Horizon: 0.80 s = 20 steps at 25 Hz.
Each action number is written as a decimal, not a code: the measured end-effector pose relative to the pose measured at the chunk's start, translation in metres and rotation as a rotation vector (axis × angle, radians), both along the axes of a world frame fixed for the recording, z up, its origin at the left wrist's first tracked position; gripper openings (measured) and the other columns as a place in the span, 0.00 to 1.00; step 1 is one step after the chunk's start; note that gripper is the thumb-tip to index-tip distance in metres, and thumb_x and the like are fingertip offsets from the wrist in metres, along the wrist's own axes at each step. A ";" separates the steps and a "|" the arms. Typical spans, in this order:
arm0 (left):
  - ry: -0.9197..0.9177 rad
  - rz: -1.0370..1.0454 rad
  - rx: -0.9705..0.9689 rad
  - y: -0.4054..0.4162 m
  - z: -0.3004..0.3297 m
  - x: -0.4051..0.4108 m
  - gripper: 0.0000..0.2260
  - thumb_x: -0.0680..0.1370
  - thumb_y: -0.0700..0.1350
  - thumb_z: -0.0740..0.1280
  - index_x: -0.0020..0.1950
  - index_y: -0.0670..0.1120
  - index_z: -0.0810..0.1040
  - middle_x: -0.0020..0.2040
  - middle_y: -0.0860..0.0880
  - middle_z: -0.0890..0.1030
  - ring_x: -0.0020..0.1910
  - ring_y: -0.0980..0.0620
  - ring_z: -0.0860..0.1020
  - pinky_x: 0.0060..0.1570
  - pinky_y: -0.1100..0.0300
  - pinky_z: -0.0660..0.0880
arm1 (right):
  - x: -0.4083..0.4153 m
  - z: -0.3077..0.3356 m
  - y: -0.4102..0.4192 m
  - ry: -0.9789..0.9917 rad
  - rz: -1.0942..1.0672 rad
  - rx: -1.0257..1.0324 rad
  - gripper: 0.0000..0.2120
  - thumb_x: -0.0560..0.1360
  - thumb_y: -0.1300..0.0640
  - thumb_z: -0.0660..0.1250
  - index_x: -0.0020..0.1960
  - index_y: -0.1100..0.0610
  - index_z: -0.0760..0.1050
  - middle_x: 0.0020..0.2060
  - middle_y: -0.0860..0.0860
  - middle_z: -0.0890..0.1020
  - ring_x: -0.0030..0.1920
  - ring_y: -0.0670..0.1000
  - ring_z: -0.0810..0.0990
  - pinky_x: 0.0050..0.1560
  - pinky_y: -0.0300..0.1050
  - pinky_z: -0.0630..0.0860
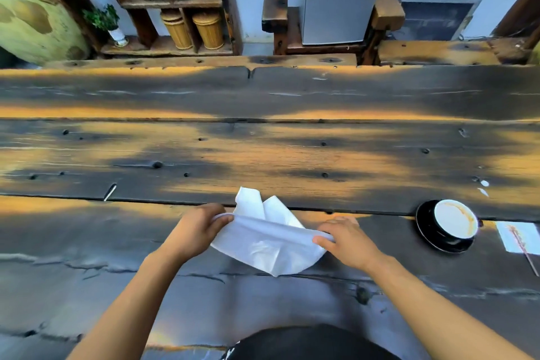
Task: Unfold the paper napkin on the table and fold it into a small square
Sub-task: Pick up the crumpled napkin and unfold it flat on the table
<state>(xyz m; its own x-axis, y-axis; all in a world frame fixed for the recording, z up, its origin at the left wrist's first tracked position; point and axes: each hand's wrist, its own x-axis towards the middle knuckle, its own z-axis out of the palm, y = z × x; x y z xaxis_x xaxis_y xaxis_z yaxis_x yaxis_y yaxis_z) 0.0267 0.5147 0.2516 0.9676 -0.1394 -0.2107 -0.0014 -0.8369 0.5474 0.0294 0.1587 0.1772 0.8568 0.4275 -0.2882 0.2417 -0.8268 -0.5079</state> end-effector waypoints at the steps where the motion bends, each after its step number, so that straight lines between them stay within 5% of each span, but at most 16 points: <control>1: -0.025 0.050 -0.042 0.005 0.001 -0.002 0.14 0.82 0.50 0.65 0.36 0.52 0.70 0.34 0.52 0.73 0.37 0.56 0.73 0.34 0.64 0.65 | 0.000 0.001 -0.004 0.012 -0.003 0.020 0.15 0.80 0.45 0.62 0.36 0.37 0.65 0.36 0.37 0.72 0.45 0.47 0.72 0.55 0.46 0.67; 4: -0.057 0.244 -0.179 0.018 0.006 -0.006 0.07 0.80 0.47 0.69 0.42 0.53 0.79 0.40 0.55 0.80 0.43 0.63 0.77 0.40 0.69 0.69 | -0.003 0.000 -0.021 0.073 -0.090 0.094 0.13 0.80 0.48 0.64 0.38 0.40 0.69 0.38 0.40 0.74 0.43 0.47 0.73 0.45 0.44 0.68; 9: 0.014 0.491 -0.484 0.030 0.004 -0.015 0.09 0.76 0.44 0.74 0.36 0.45 0.82 0.29 0.54 0.81 0.27 0.59 0.74 0.28 0.69 0.68 | -0.009 0.005 -0.048 0.140 -0.527 0.434 0.18 0.77 0.55 0.70 0.29 0.47 0.74 0.26 0.41 0.73 0.30 0.42 0.67 0.33 0.36 0.62; 12: 0.066 0.564 -0.617 0.020 -0.008 -0.024 0.14 0.79 0.39 0.69 0.33 0.45 0.78 0.25 0.57 0.76 0.23 0.63 0.71 0.28 0.72 0.68 | -0.006 -0.001 -0.059 0.174 -0.800 0.652 0.13 0.77 0.55 0.72 0.35 0.58 0.80 0.29 0.50 0.77 0.32 0.47 0.72 0.38 0.40 0.69; 14: 0.189 0.611 -0.673 0.017 -0.032 -0.030 0.11 0.81 0.39 0.67 0.40 0.38 0.82 0.32 0.52 0.84 0.31 0.57 0.78 0.41 0.63 0.77 | -0.006 -0.013 -0.061 0.243 -0.911 0.733 0.12 0.78 0.54 0.70 0.43 0.63 0.83 0.35 0.57 0.79 0.36 0.52 0.75 0.42 0.47 0.74; 17: 0.370 0.742 -0.627 0.017 -0.083 -0.028 0.09 0.79 0.40 0.70 0.43 0.36 0.83 0.40 0.39 0.86 0.40 0.44 0.81 0.52 0.43 0.81 | -0.008 -0.025 -0.058 0.334 -1.009 0.648 0.11 0.80 0.57 0.67 0.45 0.62 0.83 0.36 0.56 0.78 0.38 0.52 0.73 0.40 0.45 0.72; 20: 0.385 0.810 -0.577 0.009 -0.092 0.016 0.08 0.78 0.40 0.68 0.39 0.40 0.79 0.39 0.41 0.80 0.41 0.45 0.77 0.46 0.47 0.79 | 0.023 -0.021 -0.056 0.299 -0.988 0.528 0.08 0.80 0.58 0.67 0.50 0.60 0.83 0.42 0.53 0.83 0.44 0.51 0.78 0.46 0.44 0.72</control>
